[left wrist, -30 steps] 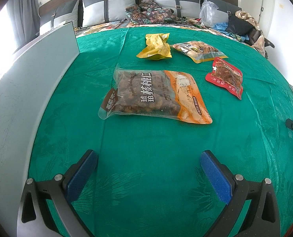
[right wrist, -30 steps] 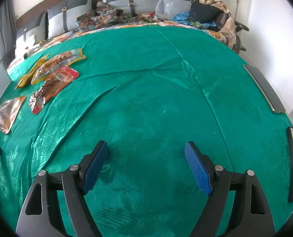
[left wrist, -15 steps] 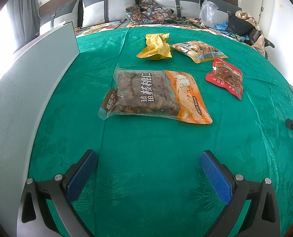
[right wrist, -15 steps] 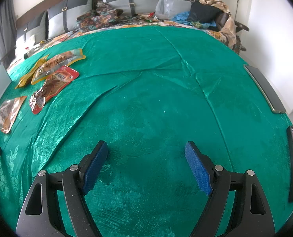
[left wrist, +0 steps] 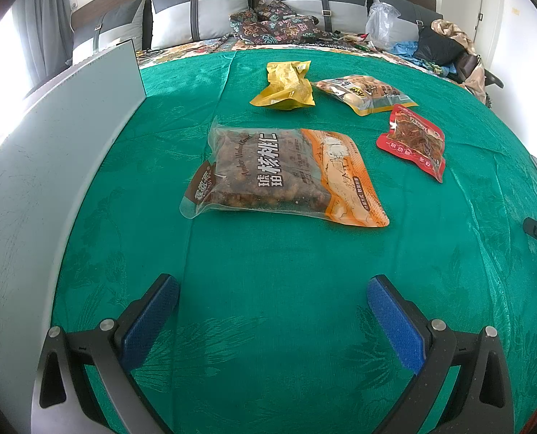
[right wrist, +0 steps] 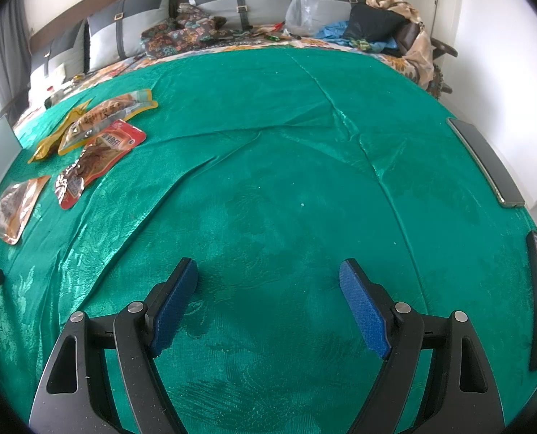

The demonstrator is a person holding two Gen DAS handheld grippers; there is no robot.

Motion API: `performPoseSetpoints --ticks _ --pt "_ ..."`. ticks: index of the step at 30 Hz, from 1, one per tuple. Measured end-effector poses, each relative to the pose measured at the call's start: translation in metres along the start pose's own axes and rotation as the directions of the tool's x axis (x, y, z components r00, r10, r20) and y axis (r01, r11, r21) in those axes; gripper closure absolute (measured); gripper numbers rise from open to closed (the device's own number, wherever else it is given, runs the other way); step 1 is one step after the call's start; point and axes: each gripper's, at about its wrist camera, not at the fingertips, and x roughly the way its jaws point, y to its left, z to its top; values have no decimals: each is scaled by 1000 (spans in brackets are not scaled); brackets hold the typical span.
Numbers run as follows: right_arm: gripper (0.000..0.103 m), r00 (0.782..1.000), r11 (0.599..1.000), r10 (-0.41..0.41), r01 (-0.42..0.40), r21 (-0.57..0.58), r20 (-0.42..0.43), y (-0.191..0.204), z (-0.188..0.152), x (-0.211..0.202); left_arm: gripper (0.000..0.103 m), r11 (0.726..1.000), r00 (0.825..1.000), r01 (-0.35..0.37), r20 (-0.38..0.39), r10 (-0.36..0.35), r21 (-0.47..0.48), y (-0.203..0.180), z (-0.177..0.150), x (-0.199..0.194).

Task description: Organize snacks

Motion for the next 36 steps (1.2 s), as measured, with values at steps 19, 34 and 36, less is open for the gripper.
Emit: performPoseSetpoints --ticks 19,34,36 --pt "19 1000 1000 2 -2 1 0 1 1 0 1 997 994 46 -106 -40 54 2 13 2" --pt "19 1000 1000 3 -3 1 0 1 1 0 1 942 975 168 -188 -116 289 -27 146 59" --pt "19 1000 1000 3 -3 1 0 1 1 0 2 959 964 189 -226 -140 210 -20 155 81"
